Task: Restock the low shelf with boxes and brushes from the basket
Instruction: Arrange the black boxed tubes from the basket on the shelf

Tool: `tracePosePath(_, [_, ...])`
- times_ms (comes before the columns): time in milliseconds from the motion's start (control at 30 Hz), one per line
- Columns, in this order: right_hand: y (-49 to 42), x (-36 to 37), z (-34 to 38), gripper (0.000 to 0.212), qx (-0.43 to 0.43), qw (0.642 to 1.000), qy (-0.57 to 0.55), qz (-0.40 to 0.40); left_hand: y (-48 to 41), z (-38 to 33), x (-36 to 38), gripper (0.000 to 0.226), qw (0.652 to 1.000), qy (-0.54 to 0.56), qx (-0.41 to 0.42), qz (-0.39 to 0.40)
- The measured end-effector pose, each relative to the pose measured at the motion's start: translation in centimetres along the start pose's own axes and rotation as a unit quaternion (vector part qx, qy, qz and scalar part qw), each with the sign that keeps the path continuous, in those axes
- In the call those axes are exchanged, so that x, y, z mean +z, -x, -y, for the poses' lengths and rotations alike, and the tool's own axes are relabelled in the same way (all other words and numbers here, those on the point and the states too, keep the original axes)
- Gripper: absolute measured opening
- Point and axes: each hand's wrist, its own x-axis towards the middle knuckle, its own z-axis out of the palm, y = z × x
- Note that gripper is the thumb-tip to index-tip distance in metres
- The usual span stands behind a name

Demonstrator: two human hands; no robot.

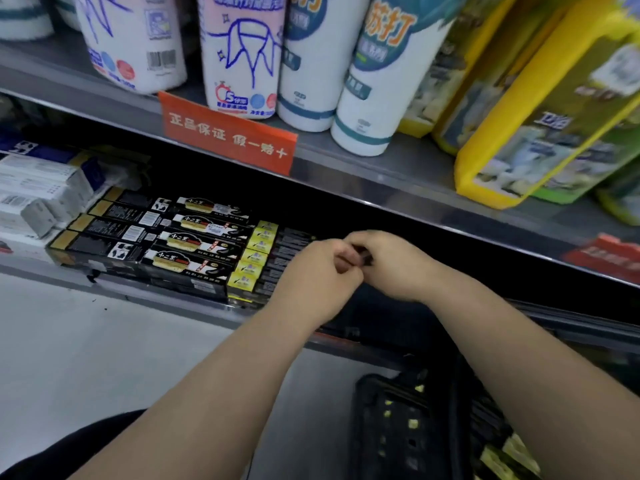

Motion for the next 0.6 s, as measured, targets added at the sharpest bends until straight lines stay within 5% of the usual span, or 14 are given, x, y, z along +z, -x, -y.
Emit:
tracePosePath(167, [12.3, -2.8, -3.6, 0.03, 0.055, 0.982, -0.152, -0.103, 4.2, -4.7, 3.9, 0.009, 0.982, -0.098, 0.151, 0.062])
tracePosePath(300, [19.9, -1.2, -8.0, 0.027, 0.13, 0.952, -0.214, -0.174, 7.8, -6.9, 7.6, 0.016, 0.925, -0.191, 0.289, 0.159])
tracePosePath(433, [24.2, 4.1, -13.6, 0.019, 0.218, 0.966, -0.121, -0.072, 9.9, -7.3, 10.9, 0.02, 0.876, -0.249, 0.318, 0.263])
tracePosePath(600, [25.7, 9.4, -18.1, 0.06, 0.29, 0.945, 0.145, 0.045, 11.0, -7.4, 13.1, 0.019, 0.863, -0.286, 0.276, 0.313])
